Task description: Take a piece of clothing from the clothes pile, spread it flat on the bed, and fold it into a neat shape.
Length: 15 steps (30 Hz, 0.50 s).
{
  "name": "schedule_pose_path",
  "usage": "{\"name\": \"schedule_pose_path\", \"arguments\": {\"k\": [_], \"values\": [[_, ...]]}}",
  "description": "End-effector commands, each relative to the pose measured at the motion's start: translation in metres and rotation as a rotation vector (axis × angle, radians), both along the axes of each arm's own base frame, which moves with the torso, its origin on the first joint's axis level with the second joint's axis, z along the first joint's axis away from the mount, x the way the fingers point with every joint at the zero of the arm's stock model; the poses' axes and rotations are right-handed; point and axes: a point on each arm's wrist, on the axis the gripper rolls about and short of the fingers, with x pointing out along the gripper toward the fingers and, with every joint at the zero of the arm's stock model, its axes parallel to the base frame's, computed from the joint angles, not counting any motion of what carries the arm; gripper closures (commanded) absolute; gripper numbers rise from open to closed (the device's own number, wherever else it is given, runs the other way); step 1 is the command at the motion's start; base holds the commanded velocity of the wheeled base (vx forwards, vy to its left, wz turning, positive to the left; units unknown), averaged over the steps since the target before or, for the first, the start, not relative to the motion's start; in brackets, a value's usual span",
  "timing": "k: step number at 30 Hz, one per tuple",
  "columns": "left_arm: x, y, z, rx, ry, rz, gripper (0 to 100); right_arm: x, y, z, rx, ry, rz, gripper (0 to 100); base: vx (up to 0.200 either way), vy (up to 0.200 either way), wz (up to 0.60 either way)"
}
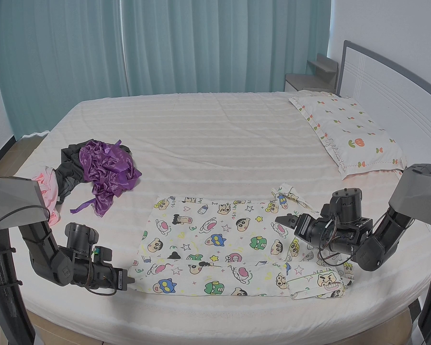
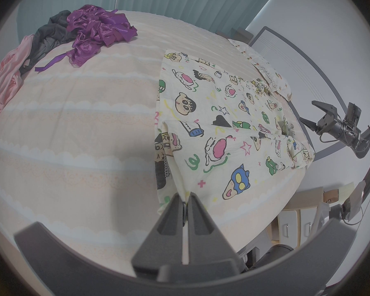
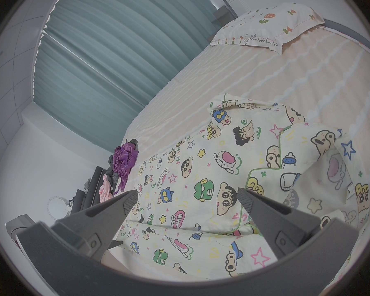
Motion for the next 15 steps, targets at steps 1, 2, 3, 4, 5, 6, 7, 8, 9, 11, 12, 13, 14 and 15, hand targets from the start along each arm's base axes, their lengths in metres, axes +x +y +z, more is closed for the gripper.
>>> {"name": "schedule_pose_path", "arguments": {"k": [1,2,3,4,5,6,7,8,9,11,12,13,14,15], "values": [[-0.0022,-0.0003,-0.0006,0.002,0.005,-0.005,100,-0.0002,0.0005,0.0002,0.001,-0.001,0.003,0,0.0,0.0,0.0],[-0.0027,-0.0002,-0.0015,0.006,0.008,-0.007,100,-0.0002,0.0005,0.0002,0.0,-0.001,0.001,0,0.0,0.0,0.0],[-0.0027,-0.0002,-0.002,0.009,0.008,-0.009,100,-0.0005,0.0004,-0.0001,0.001,0.001,0.003,0,0.0,0.0,0.0],[-0.0027,-0.0002,-0.002,0.009,0.008,-0.009,100,-0.0007,0.0009,-0.0001,0.001,0.001,0.004,0,0.0,0.0,0.0],[-0.0027,-0.0001,-0.002,0.01,0.008,-0.008,100,-0.0011,0.0019,-0.0001,-0.001,0.0,0.007,0,0.0,0.0,0.0],[-0.0022,0.0,-0.0019,0.018,0.006,-0.004,100,-0.001,0.0019,-0.0006,-0.001,0.002,0.006,0,0.0,0.0,0.0],[-0.0021,0.0002,-0.0023,0.026,0.006,0.001,0,-0.001,0.0019,-0.0006,-0.002,0.001,0.007,0,0.0,0.0,0.0],[-0.0019,0.0004,-0.0023,0.034,0.004,0.006,0,-0.0011,0.0019,-0.0001,0.0,0.001,0.006,0,0.0,0.0,0.0],[-0.0018,0.0005,-0.0026,0.036,0.004,0.008,0,-0.0011,0.0019,-0.0001,0.0,0.001,0.006,0,0.0,0.0,0.0],[-0.0014,0.0004,-0.0025,0.036,0.002,0.008,0,-0.0011,0.0018,-0.0002,-0.001,0.002,0.006,0,0.0,0.0,0.0],[-0.0013,0.0004,-0.0024,0.036,0.001,0.008,0,-0.0011,0.0019,-0.0001,-0.001,0.0,0.007,0,0.0,0.0,0.0],[-0.0003,0.0008,-0.0017,0.036,-0.004,0.009,0,-0.0011,0.0018,-0.0002,-0.002,0.001,0.007,0,0.0,0.0,0.0],[0.0005,0.0007,-0.001,0.033,-0.008,0.01,0,-0.0011,0.0018,-0.0002,-0.002,0.001,0.007,0,0.0,0.0,0.0],[0.0014,0.0006,-0.0007,0.032,-0.01,0.011,0,-0.0011,0.0018,-0.0002,-0.002,0.001,0.007,0,0.0,0.0,0.0]]}}
